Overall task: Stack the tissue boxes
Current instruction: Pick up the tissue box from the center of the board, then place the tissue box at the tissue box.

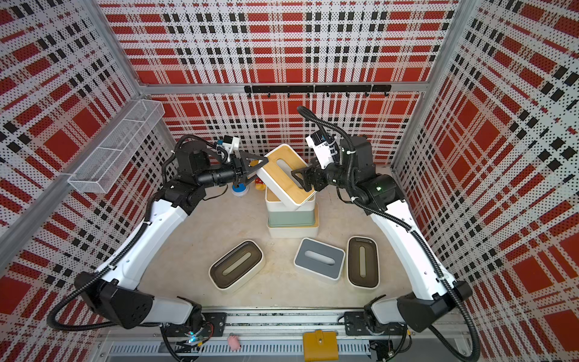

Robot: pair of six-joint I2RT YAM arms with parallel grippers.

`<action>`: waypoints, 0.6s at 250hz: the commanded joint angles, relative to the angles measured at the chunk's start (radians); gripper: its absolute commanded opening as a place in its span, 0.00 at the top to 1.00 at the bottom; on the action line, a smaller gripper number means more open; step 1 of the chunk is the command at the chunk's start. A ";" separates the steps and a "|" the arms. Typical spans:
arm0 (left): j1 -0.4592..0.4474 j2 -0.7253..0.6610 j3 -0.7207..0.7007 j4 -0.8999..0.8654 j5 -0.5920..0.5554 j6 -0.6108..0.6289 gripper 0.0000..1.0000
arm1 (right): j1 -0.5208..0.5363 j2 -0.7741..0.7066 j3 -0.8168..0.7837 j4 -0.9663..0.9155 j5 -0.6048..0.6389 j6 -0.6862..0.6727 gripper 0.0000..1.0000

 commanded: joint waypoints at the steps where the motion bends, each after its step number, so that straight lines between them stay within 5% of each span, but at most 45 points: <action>1: 0.009 -0.022 0.019 0.089 -0.018 -0.044 0.71 | 0.003 -0.026 0.035 0.061 0.048 0.025 0.00; 73: 0.032 -0.061 -0.049 0.156 -0.084 -0.125 0.73 | -0.090 -0.040 0.049 0.070 0.071 0.193 0.00; 150: -0.002 -0.203 -0.252 0.279 -0.347 -0.215 0.74 | -0.231 -0.064 -0.048 0.094 0.036 0.373 0.00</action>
